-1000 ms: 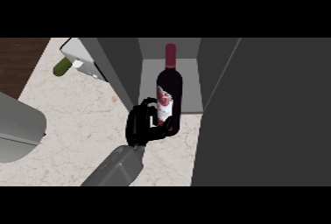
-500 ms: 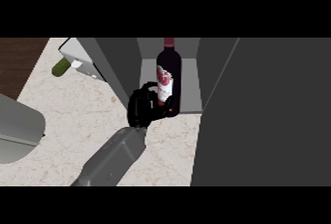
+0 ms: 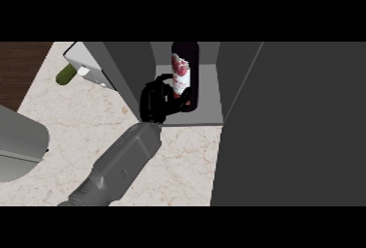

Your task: Pick up the wine, place it into the cabinet and close the cabinet

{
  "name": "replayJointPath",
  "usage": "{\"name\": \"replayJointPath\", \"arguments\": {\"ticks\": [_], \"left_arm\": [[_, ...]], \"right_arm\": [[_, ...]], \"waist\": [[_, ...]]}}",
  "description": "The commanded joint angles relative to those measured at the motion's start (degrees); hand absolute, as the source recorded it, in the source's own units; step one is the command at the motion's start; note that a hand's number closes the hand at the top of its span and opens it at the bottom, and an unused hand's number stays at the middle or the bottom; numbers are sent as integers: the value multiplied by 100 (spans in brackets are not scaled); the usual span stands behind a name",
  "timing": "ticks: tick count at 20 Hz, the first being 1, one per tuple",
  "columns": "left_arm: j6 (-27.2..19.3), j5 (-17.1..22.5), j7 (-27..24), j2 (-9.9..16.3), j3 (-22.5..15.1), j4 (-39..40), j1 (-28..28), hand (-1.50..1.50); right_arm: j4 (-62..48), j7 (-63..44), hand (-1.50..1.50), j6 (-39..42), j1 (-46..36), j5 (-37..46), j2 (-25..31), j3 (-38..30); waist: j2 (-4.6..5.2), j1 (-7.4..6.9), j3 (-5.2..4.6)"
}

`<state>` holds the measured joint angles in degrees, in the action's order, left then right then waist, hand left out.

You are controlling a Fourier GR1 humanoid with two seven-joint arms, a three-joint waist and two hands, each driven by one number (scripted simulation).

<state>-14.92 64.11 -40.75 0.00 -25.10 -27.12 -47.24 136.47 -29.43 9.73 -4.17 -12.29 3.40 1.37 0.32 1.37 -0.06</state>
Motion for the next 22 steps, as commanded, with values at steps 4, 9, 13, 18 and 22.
{"name": "replayJointPath", "arguments": {"ticks": [4, 9, 13, 18, 22], "left_arm": [[-45, 161, 171, 0, 160, 694, -767, 150], [-96, 183, 373, 0, 233, 1058, -1117, 150], [-273, 264, 707, 0, 124, 1272, -1356, 150], [-294, 470, 520, 0, 140, 1108, -1318, 150], [-53, 572, 317, 0, 59, 1197, -1082, 150]], "right_arm": [[-224, 69, -150, -76, -148, 292, -98, 242], [94, 69, -150, -65, 98, 306, -149, 375], [-45, 161, -150, 13, -46, 308, -161, 494], [-546, 486, -150, 51, -174, 308, -247, 431], [-278, 379, -150, 147, -80, 93, -112, 305]], "waist": [[25, 83, 1], [38, 135, 1], [85, 277, -1], [97, 324, 0], [107, 376, -1]]}}
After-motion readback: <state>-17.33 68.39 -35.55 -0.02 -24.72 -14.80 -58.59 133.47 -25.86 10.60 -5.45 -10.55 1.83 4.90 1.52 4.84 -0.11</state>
